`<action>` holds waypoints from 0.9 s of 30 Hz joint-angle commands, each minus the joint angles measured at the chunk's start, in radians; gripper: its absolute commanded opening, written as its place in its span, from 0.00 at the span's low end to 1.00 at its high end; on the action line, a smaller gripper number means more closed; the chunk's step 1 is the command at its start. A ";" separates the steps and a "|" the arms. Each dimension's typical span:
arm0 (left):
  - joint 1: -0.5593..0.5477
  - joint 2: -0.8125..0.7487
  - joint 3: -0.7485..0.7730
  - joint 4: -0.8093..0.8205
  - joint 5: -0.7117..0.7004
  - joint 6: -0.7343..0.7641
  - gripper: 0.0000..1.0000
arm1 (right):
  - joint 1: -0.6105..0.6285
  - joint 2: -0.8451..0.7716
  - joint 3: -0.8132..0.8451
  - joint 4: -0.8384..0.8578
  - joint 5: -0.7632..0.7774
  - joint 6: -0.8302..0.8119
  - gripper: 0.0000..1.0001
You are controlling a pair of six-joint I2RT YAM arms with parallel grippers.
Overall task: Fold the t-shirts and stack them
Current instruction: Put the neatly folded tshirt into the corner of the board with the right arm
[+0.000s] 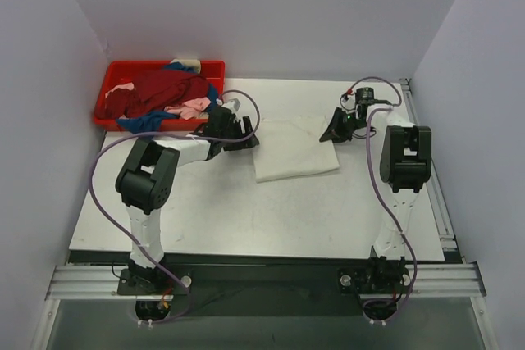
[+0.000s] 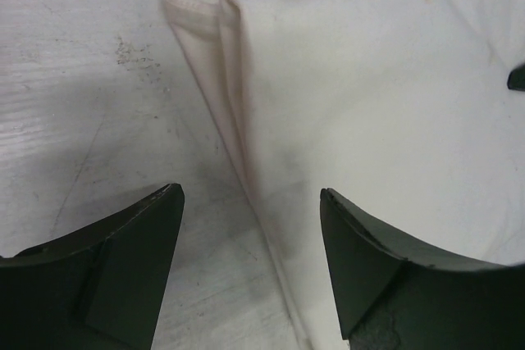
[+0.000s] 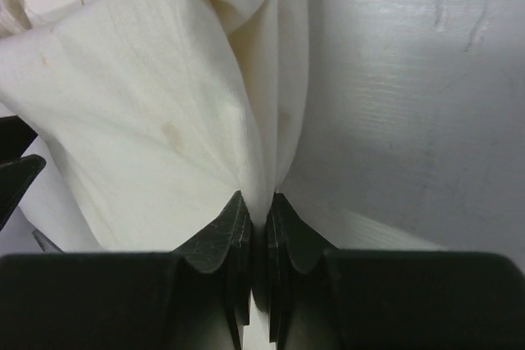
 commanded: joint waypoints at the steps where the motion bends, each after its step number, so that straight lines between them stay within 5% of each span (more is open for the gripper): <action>1: 0.001 -0.095 -0.019 -0.015 -0.019 0.027 0.78 | -0.027 -0.017 0.078 -0.060 0.094 -0.007 0.00; 14: 0.003 -0.227 -0.073 -0.033 -0.031 0.052 0.80 | -0.175 0.111 0.343 -0.240 0.267 -0.045 0.00; 27: 0.004 -0.273 -0.111 -0.036 -0.043 0.063 0.80 | -0.316 0.087 0.382 -0.286 0.498 -0.087 0.00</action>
